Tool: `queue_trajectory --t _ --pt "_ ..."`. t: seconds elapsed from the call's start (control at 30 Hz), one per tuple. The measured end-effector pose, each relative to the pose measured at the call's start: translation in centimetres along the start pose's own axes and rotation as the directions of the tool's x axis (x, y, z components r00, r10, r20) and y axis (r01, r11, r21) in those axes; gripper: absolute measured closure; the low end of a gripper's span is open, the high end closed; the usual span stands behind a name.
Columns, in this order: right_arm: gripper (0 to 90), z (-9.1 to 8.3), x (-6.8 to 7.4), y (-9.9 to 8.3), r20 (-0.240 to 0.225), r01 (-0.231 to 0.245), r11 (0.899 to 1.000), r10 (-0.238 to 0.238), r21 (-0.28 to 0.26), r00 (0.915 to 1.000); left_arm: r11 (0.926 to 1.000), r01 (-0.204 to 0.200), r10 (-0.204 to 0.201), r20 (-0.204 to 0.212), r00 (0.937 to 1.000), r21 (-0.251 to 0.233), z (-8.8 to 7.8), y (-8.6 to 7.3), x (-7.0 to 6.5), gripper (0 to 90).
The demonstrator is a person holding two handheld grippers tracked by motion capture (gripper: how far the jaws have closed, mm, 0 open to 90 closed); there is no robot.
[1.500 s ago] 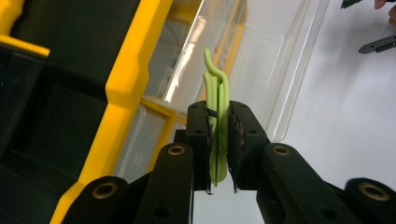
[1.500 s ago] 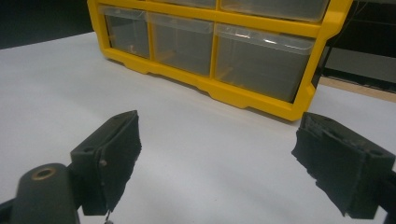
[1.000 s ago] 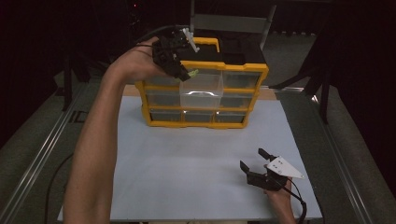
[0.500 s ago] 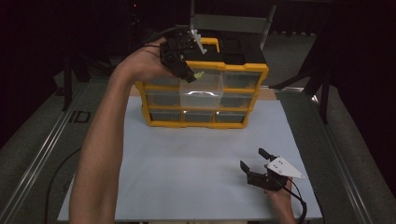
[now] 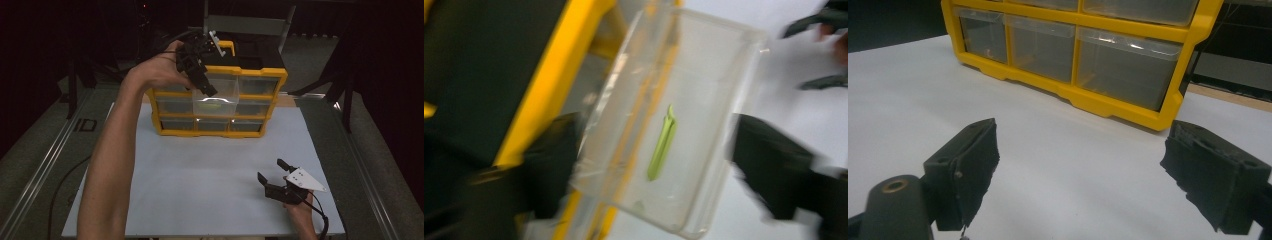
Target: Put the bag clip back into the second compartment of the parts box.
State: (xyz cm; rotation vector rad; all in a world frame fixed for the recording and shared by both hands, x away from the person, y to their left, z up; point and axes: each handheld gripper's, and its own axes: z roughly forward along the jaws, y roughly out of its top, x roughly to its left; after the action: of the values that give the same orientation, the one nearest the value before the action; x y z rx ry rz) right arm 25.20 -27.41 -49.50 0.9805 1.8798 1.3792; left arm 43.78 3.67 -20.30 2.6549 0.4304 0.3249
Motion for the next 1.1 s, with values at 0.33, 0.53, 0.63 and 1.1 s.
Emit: queue_trajectory --t 0.33,0.53,0.63,1.1 --pt "14.0 0.1 0.0 0.0 0.0 0.0 1.0 0.0 0.003 1.0 0.9996 0.018 -0.017 -0.026 0.9995 0.021 0.0 -1.1 0.3 7.8" --pt "14.0 0.0 0.0 0.0 0.0 0.0 1.0 0.0 0.001 1.0 0.9996 0.029 -0.029 -0.023 0.9993 -0.001 -0.2 -1.9 0.5 7.7" --pt "14.0 0.0 0.0 0.0 0.0 0.0 1.0 0.0 0.002 1.0 0.9995 0.032 -0.032 -0.027 0.9991 0.005 -0.1 -2.4 0.5 7.7" --pt "14.0 0.0 -0.1 0.0 0.005 -0.004 1.0 0.004 0.002 1.0 0.9991 0.041 -0.041 -0.045 0.9982 0.007 -0.4 -5.2 0.5 7.3"
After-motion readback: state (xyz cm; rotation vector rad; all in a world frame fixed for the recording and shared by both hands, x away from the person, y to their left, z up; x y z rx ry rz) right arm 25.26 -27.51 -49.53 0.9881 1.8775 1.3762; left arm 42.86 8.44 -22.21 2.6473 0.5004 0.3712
